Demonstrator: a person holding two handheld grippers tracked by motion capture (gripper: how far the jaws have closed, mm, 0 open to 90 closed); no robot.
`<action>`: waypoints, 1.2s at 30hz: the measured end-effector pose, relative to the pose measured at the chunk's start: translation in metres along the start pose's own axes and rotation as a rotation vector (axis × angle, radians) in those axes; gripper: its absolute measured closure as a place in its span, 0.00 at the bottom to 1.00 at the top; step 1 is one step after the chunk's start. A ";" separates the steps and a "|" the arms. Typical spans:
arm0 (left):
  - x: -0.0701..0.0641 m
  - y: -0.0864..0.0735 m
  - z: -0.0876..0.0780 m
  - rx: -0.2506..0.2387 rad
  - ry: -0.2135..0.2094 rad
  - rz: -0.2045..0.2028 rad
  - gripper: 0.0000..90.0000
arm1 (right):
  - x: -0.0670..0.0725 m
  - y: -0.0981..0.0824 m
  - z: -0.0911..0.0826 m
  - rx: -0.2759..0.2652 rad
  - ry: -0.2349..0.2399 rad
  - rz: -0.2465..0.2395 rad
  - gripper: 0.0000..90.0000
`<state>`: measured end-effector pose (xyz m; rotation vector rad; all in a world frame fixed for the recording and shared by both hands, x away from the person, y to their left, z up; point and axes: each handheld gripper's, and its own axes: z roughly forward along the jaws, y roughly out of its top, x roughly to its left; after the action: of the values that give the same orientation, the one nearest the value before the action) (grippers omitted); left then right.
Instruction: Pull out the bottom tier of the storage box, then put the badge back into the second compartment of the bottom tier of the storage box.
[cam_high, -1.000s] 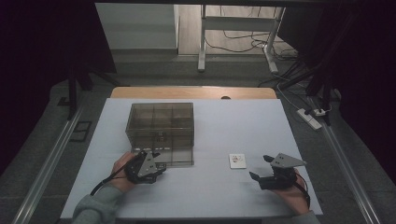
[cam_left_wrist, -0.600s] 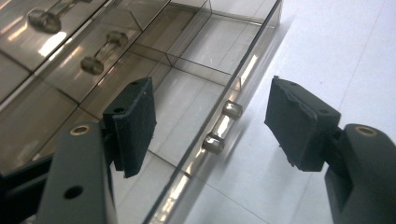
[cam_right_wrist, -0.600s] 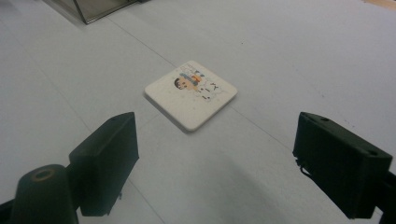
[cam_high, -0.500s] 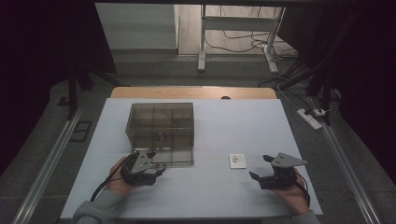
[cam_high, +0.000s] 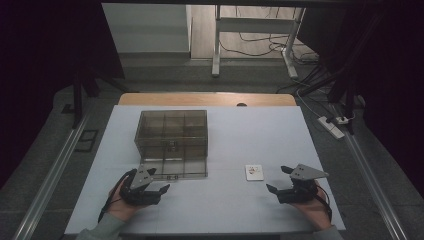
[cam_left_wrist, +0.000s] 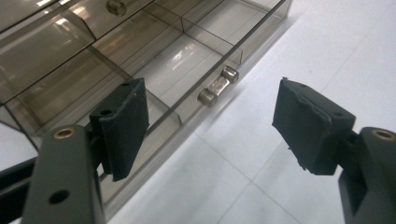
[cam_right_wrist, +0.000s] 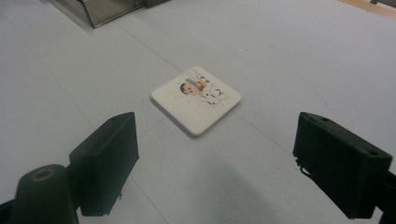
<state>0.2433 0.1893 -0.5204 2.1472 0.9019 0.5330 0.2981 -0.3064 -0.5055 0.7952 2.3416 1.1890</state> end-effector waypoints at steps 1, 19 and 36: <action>0.000 -0.001 -0.001 -0.002 -0.001 -0.004 0.29 | 0.000 0.000 0.000 0.000 0.001 -0.001 0.15; 0.012 -0.011 -0.009 -0.010 -0.003 -0.062 0.22 | 0.000 -0.001 0.002 0.018 0.005 -0.011 0.15; 0.013 -0.011 -0.009 -0.008 -0.009 -0.063 0.21 | 0.000 0.000 0.002 0.013 0.006 -0.009 0.15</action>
<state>0.2421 0.2087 -0.5216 2.1056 0.9575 0.4947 0.2989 -0.3049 -0.5071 0.7858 2.3576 1.1760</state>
